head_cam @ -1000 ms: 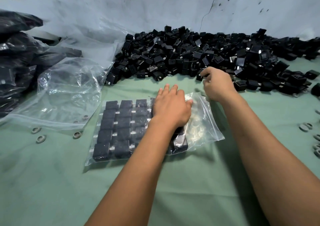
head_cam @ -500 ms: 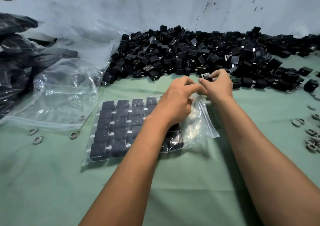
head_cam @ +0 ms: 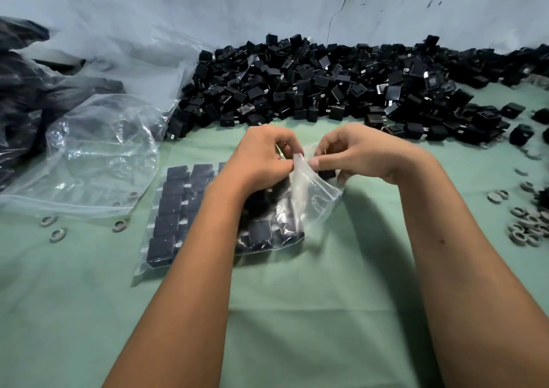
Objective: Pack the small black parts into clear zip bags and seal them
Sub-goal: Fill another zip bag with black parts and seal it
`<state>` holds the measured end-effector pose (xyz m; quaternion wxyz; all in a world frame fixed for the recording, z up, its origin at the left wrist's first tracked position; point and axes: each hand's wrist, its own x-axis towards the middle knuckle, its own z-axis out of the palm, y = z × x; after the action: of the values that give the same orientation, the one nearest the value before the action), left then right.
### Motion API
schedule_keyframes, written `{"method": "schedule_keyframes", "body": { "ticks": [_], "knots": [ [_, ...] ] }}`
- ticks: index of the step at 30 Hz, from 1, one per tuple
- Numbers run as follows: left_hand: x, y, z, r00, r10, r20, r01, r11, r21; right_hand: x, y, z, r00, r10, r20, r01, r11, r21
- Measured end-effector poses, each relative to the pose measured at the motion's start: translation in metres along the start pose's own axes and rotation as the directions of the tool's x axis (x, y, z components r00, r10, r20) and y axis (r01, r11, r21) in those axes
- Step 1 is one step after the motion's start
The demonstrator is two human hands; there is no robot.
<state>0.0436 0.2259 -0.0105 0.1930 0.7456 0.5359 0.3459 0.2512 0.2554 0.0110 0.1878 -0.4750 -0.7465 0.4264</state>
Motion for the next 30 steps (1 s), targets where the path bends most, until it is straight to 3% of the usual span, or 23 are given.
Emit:
{"method": "schedule_keyframes", "body": {
  "ticks": [3, 5, 11, 25, 28, 30],
  "knots": [
    [-0.001, 0.004, -0.008, 1.0, -0.013, 0.027, 0.015, 0.998, -0.056, -0.003, -0.005, 0.005, 0.972, 0.069, 0.224, -0.039, 0.99, -0.138],
    [-0.001, 0.009, -0.01, 0.999, -0.005, 0.038, 0.009, 0.994, -0.109, -0.003, -0.008, 0.01, 0.953, 0.09, 0.288, -0.031, 0.979, -0.201],
    [0.0, 0.021, -0.007, 0.999, 0.038, 0.01, -0.036, 0.985, -0.17, -0.003, -0.01, 0.004, 0.924, 0.072, 0.376, -0.045, 0.996, -0.082],
    [0.0, 0.027, 0.0, 1.0, 0.009, -0.005, -0.01, 0.971, -0.238, 0.004, -0.017, 0.013, 0.878, -0.022, 0.478, 0.157, 0.957, -0.243],
    [0.001, 0.014, -0.009, 0.992, -0.073, -0.1, 0.058, 0.987, -0.148, 0.007, -0.013, 0.014, 0.889, -0.008, 0.457, 0.116, 0.971, -0.209],
    [0.001, -0.004, -0.023, 0.965, -0.188, -0.183, 0.189, 0.982, -0.013, 0.008, -0.01, 0.012, 0.887, -0.009, 0.461, 0.106, 0.977, -0.185]
  ]
}}
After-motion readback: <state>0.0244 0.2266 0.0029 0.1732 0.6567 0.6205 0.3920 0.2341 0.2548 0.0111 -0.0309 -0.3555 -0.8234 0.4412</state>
